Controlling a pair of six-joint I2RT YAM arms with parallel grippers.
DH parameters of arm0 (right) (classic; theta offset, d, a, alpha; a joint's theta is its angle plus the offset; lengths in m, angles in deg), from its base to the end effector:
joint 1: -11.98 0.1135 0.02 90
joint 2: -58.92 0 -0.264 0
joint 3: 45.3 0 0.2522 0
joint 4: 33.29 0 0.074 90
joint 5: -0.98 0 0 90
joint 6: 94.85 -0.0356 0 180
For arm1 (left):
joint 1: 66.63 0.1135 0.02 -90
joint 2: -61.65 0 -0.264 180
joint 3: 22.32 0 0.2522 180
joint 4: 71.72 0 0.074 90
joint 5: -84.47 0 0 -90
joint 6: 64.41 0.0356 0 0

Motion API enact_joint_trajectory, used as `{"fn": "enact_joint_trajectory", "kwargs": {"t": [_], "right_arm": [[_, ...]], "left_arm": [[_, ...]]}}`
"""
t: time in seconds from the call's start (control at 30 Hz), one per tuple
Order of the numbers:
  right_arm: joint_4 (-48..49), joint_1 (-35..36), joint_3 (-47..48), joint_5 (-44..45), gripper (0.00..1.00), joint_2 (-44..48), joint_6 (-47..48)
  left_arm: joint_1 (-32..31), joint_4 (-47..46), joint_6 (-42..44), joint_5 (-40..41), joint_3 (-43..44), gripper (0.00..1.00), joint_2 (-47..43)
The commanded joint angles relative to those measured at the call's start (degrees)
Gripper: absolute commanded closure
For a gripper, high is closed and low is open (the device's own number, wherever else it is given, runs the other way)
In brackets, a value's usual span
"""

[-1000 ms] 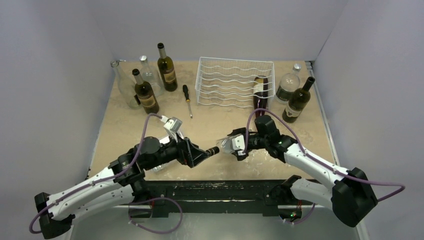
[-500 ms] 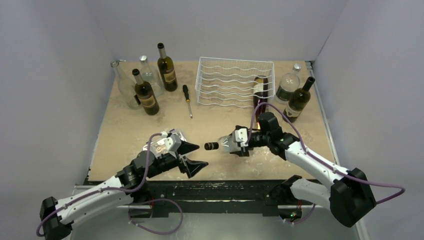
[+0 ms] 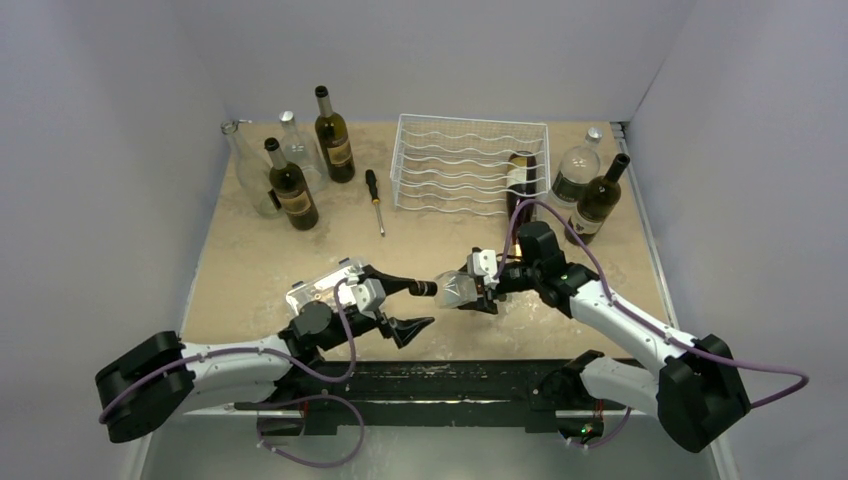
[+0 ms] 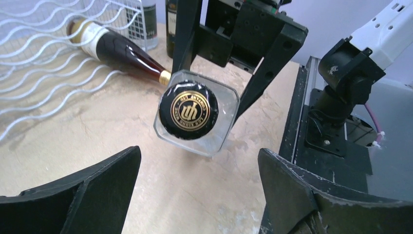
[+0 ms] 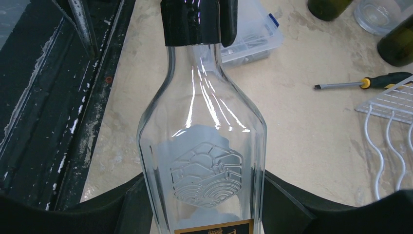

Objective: Take the wine bottle off the wine rack
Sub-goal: Pick up the wine bottle from the wine rack.

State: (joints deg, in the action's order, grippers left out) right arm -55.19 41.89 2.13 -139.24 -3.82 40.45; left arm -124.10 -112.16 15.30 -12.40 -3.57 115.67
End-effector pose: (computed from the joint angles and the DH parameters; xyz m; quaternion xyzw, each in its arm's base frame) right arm 0.1765 0.1331 0.2231 -0.6444 0.5275 0.3228 0.4498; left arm 0.0930 -0.1538 0.1914 0.3100 0.5993 -0.4444 0.5893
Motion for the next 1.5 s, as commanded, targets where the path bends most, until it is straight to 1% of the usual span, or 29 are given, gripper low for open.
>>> {"fn": "enact_joint_trajectory", "kwargs": {"t": [0.0,0.1,0.13,0.3,0.53,0.83,0.9,0.97,1.0,1.03,1.1,1.23,1.3,1.33,1.37,1.47], "right_arm": [[5.1,-0.3,3.7,-3.9,0.96,0.5,-0.7],[4.9,-0.3,3.7,-4.1,0.96,0.5,-0.5],[4.8,-0.3,3.7,-4.2,0.96,0.6,-0.4],[4.5,-0.3,3.7,-4.4,0.96,0.5,-0.1],[4.5,-0.4,3.7,-4.6,0.96,0.5,0.0],[4.2,-0.7,3.7,-4.6,0.96,0.8,0.1],[4.1,-0.7,3.7,-4.6,0.96,0.9,0.1],[3.9,-0.8,3.7,-4.6,0.95,0.9,0.3],[3.8,-0.8,3.7,-4.4,0.94,0.8,0.2],[3.6,-0.8,3.6,-4.1,0.91,0.8,0.3],[3.5,-0.9,3.4,-3.5,0.76,0.7,0.3],[3.0,-1.0,2.9,-3.5,0.33,1.1,0.7],[2.5,-1.0,3.0,-3.4,0.16,1.4,0.8],[2.3,-0.9,3.1,-3.2,0.04,1.7,0.5],[2.0,-0.9,3.4,-3.1,0.01,2.1,0.2],[-1.0,-1.4,5.4,-3.9,0.01,2.8,0.5]], "left_arm": [[-0.3,-20.4,6.0,-0.3,-0.8,0.10,5.5],[-0.3,-26.9,6.3,-0.5,-0.5,0.11,10.0],[-0.3,-27.2,6.0,-0.6,0.0,0.12,11.0],[-0.3,-27.4,4.9,-2.7,2.4,0.22,13.9],[-0.3,-27.4,3.6,-3.2,3.7,0.39,14.3],[-0.3,-27.4,2.2,-4.5,4.7,0.57,15.9],[-0.3,-27.4,2.2,-4.6,4.9,0.64,16.1],[-0.3,-27.4,2.1,-4.4,5.0,0.79,16.1],[-0.3,-27.4,1.9,-4.4,5.1,0.92,16.1],[-0.3,-27.4,1.8,-4.4,5.3,1.00,16.0],[-0.3,-27.4,1.2,-4.2,5.4,1.00,15.5],[-0.3,-25.8,-0.5,-3.5,5.6,1.00,12.8],[-0.3,-22.1,-1.4,-3.0,6.4,1.00,10.7],[-0.3,-19.7,-1.6,-2.8,7.0,1.00,8.8],[-0.3,-17.0,-1.9,-2.5,7.8,1.00,7.2],[-0.3,-6.3,-2.2,-0.5,9.9,1.00,2.1]]}}
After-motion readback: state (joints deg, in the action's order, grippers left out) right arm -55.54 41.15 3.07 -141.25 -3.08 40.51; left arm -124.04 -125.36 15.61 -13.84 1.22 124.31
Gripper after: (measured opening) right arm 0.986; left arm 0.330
